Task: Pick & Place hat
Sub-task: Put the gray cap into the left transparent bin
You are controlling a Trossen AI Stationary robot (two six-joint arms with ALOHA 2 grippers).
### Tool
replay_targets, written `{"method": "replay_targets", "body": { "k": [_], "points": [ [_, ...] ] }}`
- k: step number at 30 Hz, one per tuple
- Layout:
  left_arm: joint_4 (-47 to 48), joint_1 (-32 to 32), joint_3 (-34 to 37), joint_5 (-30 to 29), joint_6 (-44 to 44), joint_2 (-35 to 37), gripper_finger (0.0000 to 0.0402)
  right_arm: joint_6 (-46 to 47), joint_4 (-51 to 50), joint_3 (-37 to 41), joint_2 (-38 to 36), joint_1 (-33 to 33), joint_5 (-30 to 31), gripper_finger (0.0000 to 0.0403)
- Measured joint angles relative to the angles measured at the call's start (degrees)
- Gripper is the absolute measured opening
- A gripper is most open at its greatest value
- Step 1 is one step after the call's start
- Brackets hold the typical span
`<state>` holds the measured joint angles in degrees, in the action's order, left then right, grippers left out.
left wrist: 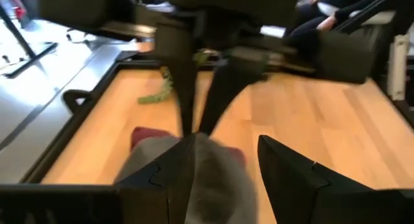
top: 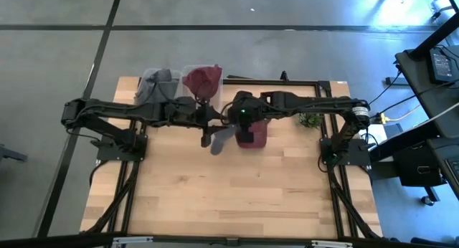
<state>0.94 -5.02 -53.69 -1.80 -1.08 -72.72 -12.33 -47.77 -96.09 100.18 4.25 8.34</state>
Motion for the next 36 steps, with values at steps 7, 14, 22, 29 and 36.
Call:
{"method": "replay_targets", "body": {
  "k": [7,14,22,29,36],
  "points": [
    [-1.1,0.0,0.0,-0.1,3.1,-1.7,0.0159,1.6,1.7,0.0,0.0,0.0,0.2,0.0007],
    [-1.4,0.0,0.0,-0.4,5.6,-4.6,0.0153,4.9,2.4,0.0,0.0,-0.2,1.6,0.0007],
    [-1.1,0.0,0.0,0.0,5.8,-5.1,0.0077,9.1,1.9,0.1,0.0,-0.6,1.5,0.0007],
    [-0.8,0.0,0.0,0.2,1.9,-5.1,0.0007,7.8,2.0,0.1,0.0,-1.7,1.7,0.0007],
    [-0.7,0.0,0.1,0.5,0.3,-4.9,0.0004,6.1,1.9,0.0,0.0,-1.9,1.7,0.0007]
  ]
}}
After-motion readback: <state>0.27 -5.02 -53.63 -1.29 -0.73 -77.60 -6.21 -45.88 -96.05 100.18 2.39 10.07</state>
